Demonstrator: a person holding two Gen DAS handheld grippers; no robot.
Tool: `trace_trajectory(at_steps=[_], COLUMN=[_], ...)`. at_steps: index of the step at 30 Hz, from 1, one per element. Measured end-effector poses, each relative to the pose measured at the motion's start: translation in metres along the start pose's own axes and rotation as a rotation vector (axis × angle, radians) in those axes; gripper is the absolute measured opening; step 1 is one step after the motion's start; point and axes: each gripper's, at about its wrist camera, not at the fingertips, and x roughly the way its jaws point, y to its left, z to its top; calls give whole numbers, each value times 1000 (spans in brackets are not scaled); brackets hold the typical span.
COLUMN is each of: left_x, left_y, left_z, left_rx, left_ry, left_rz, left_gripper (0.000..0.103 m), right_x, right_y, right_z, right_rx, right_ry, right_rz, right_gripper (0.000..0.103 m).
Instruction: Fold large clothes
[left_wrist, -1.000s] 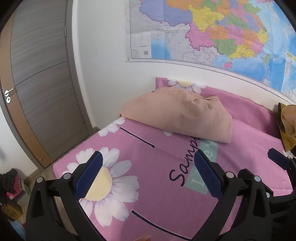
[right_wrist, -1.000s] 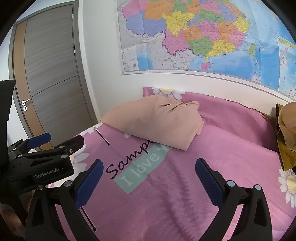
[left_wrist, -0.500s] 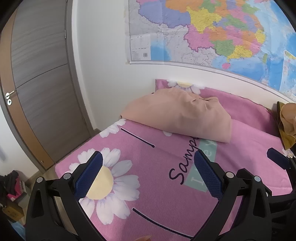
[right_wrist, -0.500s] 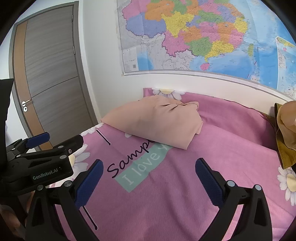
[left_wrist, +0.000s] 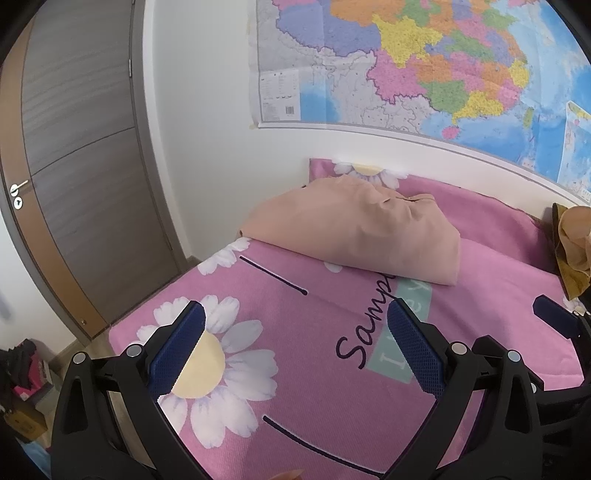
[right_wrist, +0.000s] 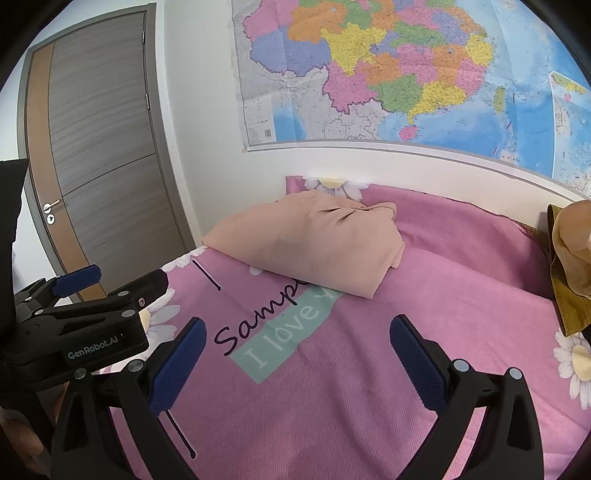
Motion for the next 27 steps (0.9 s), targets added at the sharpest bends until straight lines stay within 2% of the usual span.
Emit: trace_trajectory(at_steps=[27], left_x=[5], left_y=[-6], left_z=[5], left_rx=[14], left_ry=[-6], left_rz=[0], left_gripper=[98], right_x=[2], right_y=[-10], right_z=[4], right_rx=[7], right_ry=[-7], right_rz=[-9], right_gripper=[97])
